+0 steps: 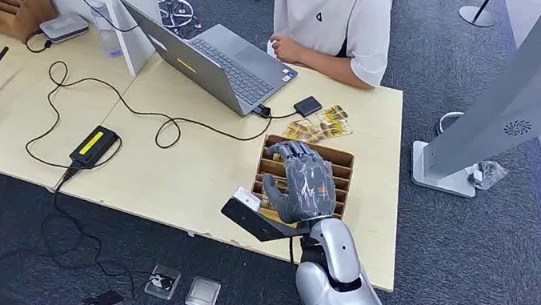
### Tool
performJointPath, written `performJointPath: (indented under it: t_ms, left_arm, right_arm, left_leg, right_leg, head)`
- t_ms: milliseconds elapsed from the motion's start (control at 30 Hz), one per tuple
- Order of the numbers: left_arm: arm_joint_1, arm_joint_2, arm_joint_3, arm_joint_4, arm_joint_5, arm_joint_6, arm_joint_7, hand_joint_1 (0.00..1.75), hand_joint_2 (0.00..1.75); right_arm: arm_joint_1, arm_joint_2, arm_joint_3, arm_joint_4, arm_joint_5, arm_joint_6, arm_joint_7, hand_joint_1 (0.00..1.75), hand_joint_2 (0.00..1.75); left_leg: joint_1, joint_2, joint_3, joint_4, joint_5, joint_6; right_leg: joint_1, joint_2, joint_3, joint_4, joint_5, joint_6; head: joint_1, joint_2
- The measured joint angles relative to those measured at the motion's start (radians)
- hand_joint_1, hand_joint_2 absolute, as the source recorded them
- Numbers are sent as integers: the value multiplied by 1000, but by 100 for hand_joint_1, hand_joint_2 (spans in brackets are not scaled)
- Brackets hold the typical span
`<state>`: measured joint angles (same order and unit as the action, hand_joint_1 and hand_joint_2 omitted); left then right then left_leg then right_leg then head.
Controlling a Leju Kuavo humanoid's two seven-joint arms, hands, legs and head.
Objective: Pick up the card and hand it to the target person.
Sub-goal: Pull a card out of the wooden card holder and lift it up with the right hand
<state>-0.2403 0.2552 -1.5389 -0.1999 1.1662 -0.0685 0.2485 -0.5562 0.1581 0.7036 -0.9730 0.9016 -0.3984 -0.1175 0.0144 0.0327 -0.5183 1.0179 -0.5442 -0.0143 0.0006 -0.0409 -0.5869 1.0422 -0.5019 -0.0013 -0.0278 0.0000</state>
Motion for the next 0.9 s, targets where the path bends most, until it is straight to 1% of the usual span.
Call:
performJointPath:
  t_ms: [33,100,167,300,333,433,533,900]
  left_arm:
    - [0,0,0,0,0,-1,0,0,175]
    - [-1,0,0,0,0,-2,0,0,175]
    - [-2,0,0,0,0,-3,0,0,175]
    - [-2,0,0,0,-2,-2,0,0,175]
    - [-2,0,0,0,-5,-1,0,0,175]
    - [-3,0,0,0,-15,0,0,0,175]
    - [-5,0,0,0,-16,0,1,0,175]
    - [-9,0,0,0,-23,-5,1,0,175]
  right_arm:
    - [0,0,0,1,0,0,0,67,175]
    - [0,-1,1,4,0,0,3,62,175]
    - [0,-1,2,7,0,1,7,50,175]
    - [0,-6,7,12,0,3,22,34,175]
    - [0,-9,7,13,0,6,30,34,175]
    - [1,-19,8,18,2,11,55,42,175]
    - [1,-31,9,24,2,13,68,39,175]
    - [1,-61,7,54,10,17,102,44,175]
  left_leg:
    - [0,0,0,0,0,0]
    - [0,0,0,0,0,0]
    - [0,0,0,0,0,0]
    - [0,0,0,0,0,0]
    - [0,0,0,0,0,0]
    - [0,0,0,0,0,0]
    - [0,0,0,0,0,0]
    - [0,0,0,0,0,0]
  right_leg:
    - [0,0,0,0,0,0]
    - [0,0,0,0,0,0]
    - [0,0,0,0,0,0]
    - [0,0,0,0,0,0]
    - [0,0,0,0,0,0]
    - [0,0,0,0,0,0]
    - [0,0,0,0,0,0]
    - [0,0,0,0,0,0]
  head:
    - [0,0]
    - [0,0]
    - [0,0]
    - [0,0]
    - [0,0]
    - [0,0]
    - [0,0]
    - [0,0]
